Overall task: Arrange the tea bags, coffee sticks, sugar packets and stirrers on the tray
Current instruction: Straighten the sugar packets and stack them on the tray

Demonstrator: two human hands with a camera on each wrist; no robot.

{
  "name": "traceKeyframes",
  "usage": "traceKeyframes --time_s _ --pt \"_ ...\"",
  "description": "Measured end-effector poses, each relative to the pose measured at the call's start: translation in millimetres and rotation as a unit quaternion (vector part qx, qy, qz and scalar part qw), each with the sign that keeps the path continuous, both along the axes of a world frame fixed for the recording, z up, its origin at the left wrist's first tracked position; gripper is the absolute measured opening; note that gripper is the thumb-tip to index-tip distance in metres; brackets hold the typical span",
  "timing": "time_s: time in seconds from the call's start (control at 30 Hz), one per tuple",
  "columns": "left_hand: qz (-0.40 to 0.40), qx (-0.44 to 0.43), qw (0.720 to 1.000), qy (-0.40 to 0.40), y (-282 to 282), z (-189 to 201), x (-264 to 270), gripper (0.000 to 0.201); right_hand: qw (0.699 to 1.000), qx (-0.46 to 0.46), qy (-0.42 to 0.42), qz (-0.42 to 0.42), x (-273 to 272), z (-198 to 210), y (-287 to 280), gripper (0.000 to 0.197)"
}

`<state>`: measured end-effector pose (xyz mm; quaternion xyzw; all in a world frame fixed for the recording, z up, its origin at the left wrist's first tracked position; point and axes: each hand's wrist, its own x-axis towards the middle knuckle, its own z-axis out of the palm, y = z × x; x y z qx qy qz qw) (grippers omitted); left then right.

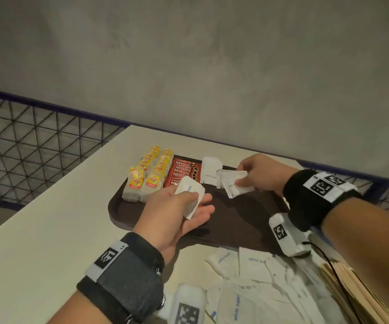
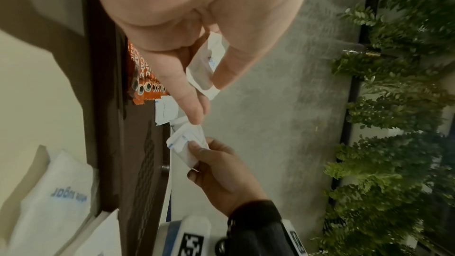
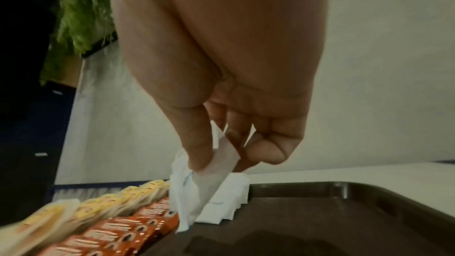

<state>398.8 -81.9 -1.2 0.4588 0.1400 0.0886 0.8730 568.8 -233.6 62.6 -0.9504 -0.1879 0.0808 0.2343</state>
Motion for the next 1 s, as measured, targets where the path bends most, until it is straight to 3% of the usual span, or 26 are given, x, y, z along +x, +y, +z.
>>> traceKeyframes --time_s 0.47,0.73,1.0 --pt "-0.013 0.011 1.0 0.012 4 -4 3 0.034 0.996 -0.056 0.048 -0.048 44 -18 39 0.014" --pt "-0.021 0.012 1.0 0.013 4 -3 4 0.036 0.993 -0.092 0.067 -0.014 43 -26 40 0.028" --pt "-0.018 0.013 1.0 -0.004 1 -5 4 0.032 0.993 -0.116 0.035 0.008 42 -32 56 0.037"
